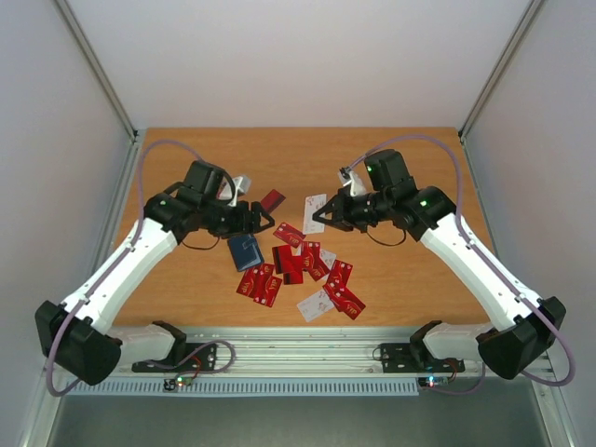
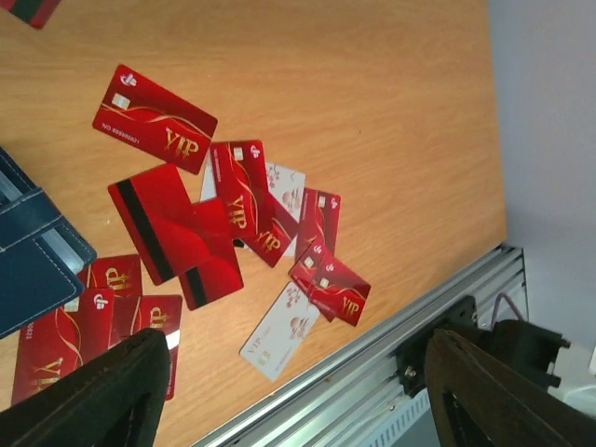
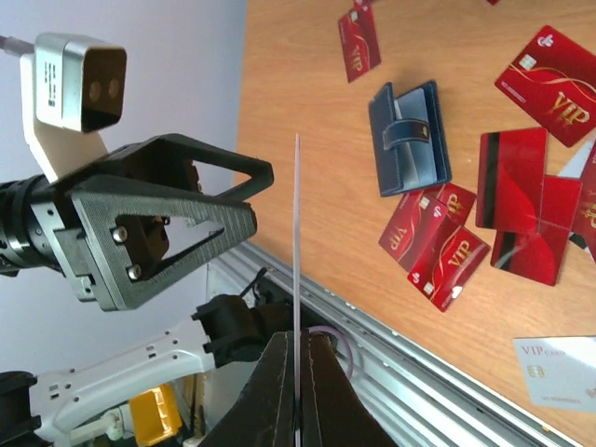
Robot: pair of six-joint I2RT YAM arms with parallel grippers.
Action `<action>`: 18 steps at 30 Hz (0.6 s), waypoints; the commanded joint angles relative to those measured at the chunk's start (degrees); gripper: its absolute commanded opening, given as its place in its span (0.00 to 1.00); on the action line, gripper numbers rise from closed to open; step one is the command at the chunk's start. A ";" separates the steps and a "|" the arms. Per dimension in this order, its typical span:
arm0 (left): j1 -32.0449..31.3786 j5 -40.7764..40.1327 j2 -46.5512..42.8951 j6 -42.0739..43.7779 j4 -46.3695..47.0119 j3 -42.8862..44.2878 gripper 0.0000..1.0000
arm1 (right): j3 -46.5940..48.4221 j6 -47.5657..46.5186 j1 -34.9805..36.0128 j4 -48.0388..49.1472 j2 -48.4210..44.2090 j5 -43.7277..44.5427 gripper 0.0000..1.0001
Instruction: Put the credit cards into the card holder
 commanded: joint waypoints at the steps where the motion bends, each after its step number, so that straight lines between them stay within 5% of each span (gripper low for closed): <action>1: -0.69 3.65 -1.96 1.01 7.76 -2.87 0.76 | 1.63 -3.55 -2.36 -0.13 0.95 -5.32 0.01; 4: -0.70 15.45 -3.72 -8.13 26.04 -7.37 0.76 | 2.58 -2.31 -5.23 3.39 1.65 -11.84 0.01; 12: -0.70 26.13 -0.49 -31.32 65.21 -12.88 0.73 | 3.12 6.99 -8.38 21.28 3.85 -26.10 0.01; 18: -0.70 27.74 3.33 -42.31 80.63 -12.23 0.60 | 2.57 11.48 -8.38 28.48 4.50 -30.03 0.01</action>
